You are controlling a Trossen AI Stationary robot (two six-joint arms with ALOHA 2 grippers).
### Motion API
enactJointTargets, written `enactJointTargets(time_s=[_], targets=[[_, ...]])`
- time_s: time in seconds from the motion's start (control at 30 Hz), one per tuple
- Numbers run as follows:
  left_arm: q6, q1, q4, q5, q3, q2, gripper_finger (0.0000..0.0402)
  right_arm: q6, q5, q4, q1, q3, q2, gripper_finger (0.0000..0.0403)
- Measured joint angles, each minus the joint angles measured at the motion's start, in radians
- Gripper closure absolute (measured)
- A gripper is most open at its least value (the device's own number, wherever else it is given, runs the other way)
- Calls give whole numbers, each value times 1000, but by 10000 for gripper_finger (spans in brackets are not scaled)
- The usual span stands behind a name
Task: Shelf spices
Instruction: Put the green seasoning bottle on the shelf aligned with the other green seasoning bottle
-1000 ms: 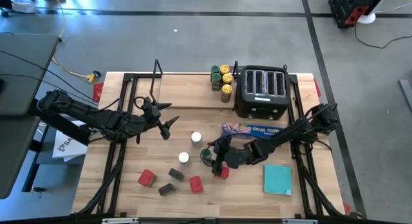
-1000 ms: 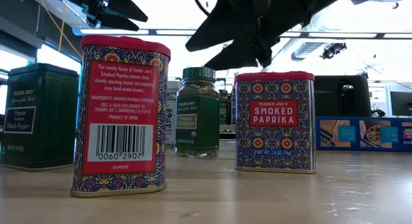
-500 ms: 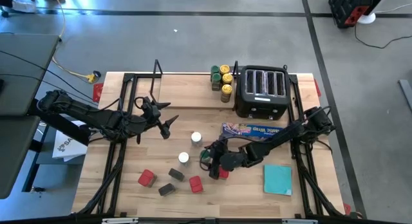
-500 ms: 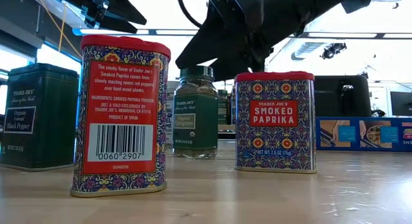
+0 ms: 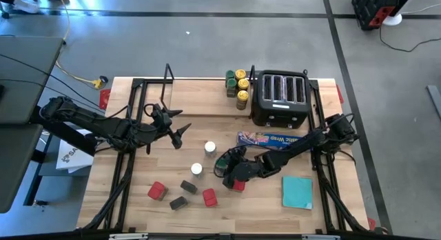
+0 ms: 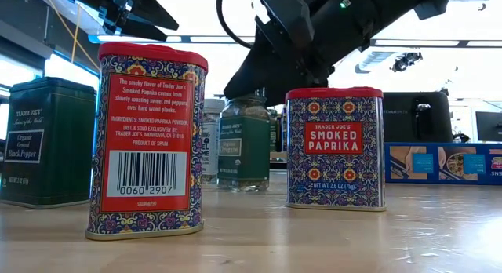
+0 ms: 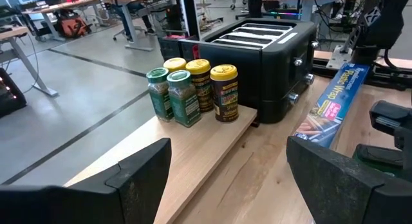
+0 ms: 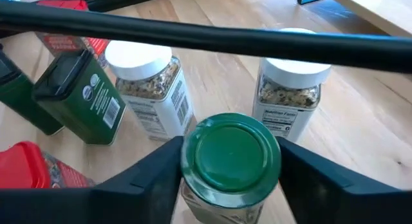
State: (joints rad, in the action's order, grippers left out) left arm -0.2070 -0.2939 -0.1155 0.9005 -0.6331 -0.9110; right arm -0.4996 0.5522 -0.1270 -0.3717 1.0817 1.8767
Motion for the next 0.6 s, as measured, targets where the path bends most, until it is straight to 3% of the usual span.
enactJointTargets(time_s=[0.1,0.27,0.47,0.6], targets=[[0,0,0,0,0,-1,98,-1,13,-2,1,0,0,209],[-1,0,0,0,0,-2,98,33,-80,3,31,0,-28,209],[-4,0,1,-27,0,-2,98,297,-118,88,131,23,-208,209],[-9,0,0,-35,-1,-3,98,478,-185,185,264,37,-301,209]])
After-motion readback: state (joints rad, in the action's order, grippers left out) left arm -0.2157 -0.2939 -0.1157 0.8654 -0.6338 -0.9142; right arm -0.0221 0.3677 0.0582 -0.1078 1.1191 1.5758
